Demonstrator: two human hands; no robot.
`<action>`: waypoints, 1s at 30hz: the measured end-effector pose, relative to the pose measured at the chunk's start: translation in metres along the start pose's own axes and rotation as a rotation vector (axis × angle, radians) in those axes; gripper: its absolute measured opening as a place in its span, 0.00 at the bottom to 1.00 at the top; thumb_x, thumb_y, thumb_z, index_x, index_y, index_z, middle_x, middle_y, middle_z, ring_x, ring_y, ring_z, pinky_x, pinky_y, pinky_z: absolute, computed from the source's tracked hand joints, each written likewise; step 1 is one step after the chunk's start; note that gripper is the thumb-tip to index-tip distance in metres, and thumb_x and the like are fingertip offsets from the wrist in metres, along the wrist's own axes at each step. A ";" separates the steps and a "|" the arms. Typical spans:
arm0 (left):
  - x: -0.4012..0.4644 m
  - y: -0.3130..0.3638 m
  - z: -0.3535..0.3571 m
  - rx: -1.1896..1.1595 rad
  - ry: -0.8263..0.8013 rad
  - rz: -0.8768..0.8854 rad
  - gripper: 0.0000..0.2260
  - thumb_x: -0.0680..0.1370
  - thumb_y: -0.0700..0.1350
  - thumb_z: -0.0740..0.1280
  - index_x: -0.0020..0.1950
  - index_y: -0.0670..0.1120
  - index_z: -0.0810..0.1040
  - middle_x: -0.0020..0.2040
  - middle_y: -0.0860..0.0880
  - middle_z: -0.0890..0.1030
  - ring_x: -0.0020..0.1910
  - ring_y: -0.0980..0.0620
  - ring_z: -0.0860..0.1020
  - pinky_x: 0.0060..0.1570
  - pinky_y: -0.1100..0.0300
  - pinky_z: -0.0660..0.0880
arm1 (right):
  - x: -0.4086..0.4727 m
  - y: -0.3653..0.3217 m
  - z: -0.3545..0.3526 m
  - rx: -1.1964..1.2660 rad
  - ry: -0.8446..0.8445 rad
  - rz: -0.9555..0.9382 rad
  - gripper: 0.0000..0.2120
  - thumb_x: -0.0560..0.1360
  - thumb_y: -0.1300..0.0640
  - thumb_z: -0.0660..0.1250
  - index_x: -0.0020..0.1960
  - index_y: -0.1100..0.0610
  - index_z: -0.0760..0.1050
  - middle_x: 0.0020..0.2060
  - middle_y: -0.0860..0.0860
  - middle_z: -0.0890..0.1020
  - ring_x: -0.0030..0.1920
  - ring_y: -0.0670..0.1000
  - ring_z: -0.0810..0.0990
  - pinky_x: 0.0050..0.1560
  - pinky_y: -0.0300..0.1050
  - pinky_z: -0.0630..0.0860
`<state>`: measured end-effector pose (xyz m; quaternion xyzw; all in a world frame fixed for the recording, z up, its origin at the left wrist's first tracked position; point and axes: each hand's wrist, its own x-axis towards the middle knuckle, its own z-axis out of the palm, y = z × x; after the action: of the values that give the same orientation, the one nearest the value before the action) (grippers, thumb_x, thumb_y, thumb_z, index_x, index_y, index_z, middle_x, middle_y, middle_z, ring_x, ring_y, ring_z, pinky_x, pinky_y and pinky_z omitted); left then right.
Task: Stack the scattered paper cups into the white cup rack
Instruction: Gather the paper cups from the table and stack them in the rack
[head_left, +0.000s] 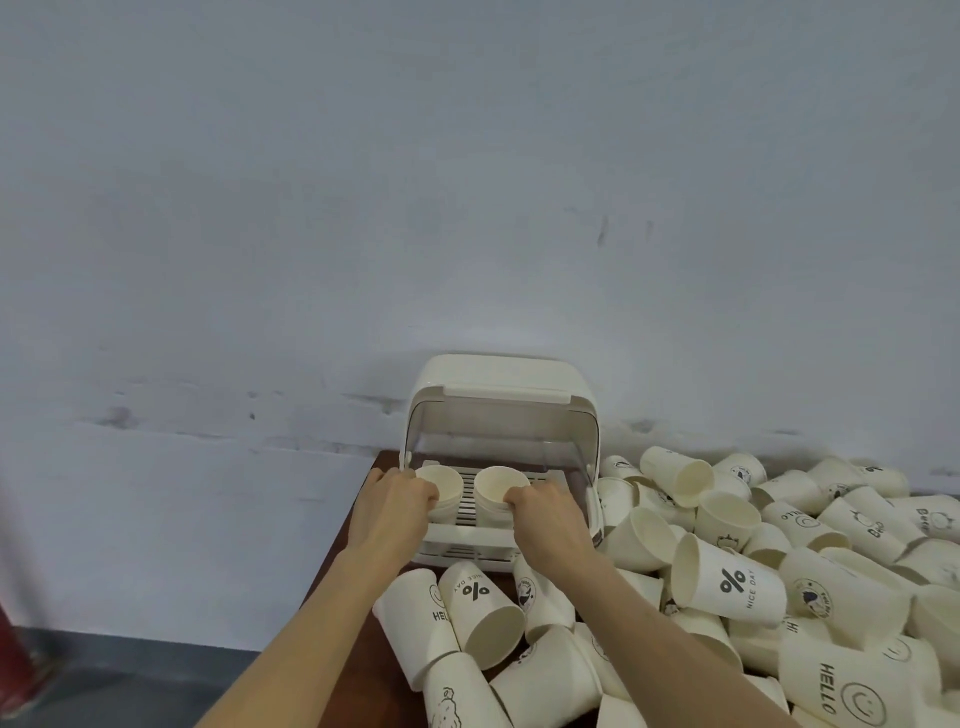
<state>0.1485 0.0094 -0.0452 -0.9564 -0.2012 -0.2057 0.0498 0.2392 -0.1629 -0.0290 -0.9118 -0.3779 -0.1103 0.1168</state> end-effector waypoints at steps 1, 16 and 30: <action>-0.001 0.001 0.000 0.001 -0.004 -0.003 0.10 0.79 0.43 0.62 0.52 0.54 0.82 0.48 0.51 0.81 0.48 0.51 0.75 0.53 0.59 0.64 | 0.000 -0.001 -0.001 -0.005 -0.008 0.004 0.13 0.75 0.67 0.58 0.54 0.58 0.78 0.49 0.56 0.80 0.53 0.58 0.74 0.43 0.47 0.67; -0.021 0.018 -0.017 -0.252 0.047 -0.020 0.16 0.79 0.46 0.61 0.67 0.51 0.72 0.60 0.51 0.79 0.56 0.50 0.76 0.58 0.55 0.68 | -0.028 -0.016 -0.018 -0.034 0.010 -0.055 0.21 0.76 0.62 0.59 0.68 0.56 0.68 0.55 0.58 0.78 0.59 0.59 0.71 0.57 0.52 0.68; -0.043 0.065 -0.030 -0.352 -0.021 0.039 0.10 0.79 0.45 0.61 0.54 0.50 0.81 0.50 0.51 0.80 0.50 0.51 0.76 0.56 0.55 0.70 | -0.077 0.052 -0.087 -0.350 -0.082 -0.002 0.11 0.75 0.66 0.58 0.54 0.59 0.75 0.49 0.56 0.79 0.51 0.57 0.77 0.40 0.47 0.67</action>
<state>0.1282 -0.0712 -0.0367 -0.9561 -0.1442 -0.2270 -0.1165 0.2140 -0.2756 0.0243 -0.9215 -0.3584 -0.1373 -0.0594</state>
